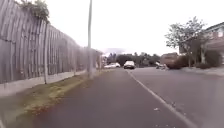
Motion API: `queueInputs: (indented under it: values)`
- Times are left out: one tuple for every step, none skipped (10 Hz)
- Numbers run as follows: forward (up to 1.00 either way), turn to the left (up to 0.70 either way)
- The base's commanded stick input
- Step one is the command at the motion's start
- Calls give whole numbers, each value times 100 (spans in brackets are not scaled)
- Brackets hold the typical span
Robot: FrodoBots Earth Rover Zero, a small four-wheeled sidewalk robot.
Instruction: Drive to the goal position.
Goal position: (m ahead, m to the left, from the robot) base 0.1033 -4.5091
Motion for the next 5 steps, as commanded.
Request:
queueInputs:
  values:
    - [100, 0]
    - [100, 0]
    - [100, 0]
    - [100, 0]
    - [100, 0]
